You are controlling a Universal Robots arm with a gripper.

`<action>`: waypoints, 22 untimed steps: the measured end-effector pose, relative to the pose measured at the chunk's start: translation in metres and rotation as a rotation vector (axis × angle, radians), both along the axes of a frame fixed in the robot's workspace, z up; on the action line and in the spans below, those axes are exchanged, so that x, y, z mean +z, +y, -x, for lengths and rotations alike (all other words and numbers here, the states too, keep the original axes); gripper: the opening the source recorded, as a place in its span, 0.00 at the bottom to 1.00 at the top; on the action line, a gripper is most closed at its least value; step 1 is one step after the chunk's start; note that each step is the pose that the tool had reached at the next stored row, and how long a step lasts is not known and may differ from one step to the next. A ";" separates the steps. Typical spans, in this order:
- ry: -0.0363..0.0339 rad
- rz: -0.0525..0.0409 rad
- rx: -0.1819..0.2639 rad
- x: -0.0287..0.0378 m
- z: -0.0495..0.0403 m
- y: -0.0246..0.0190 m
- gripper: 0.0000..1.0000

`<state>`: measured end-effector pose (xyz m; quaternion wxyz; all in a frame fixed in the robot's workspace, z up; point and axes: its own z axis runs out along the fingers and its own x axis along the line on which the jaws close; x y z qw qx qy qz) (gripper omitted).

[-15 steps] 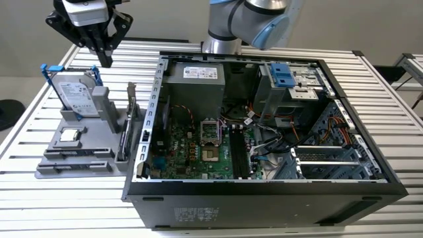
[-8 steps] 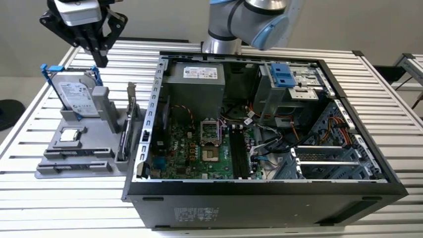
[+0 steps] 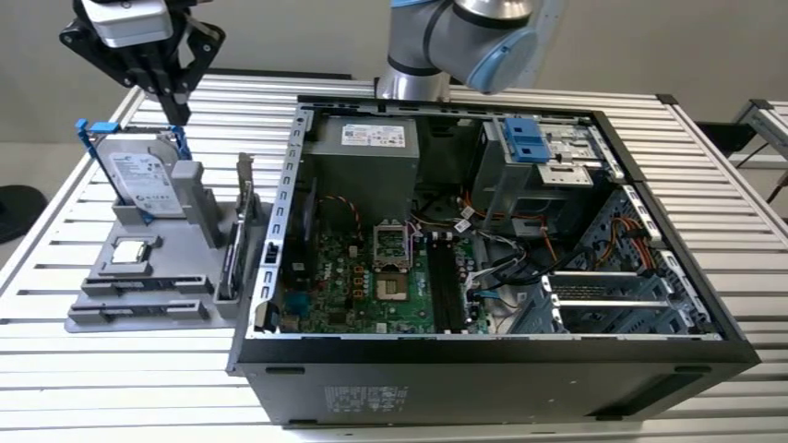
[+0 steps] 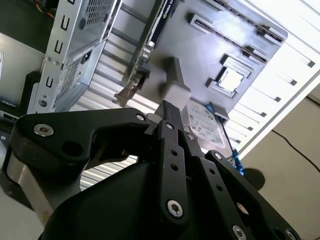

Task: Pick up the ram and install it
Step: 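Reach for the ram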

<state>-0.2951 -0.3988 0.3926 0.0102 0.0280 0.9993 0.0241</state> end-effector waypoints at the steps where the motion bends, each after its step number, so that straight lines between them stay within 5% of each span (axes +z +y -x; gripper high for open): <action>1: 0.0000 0.0000 0.000 0.0000 0.0012 0.0000 0.00; 22: 0.0000 0.0000 0.004 0.0000 0.0290 0.0000 0.00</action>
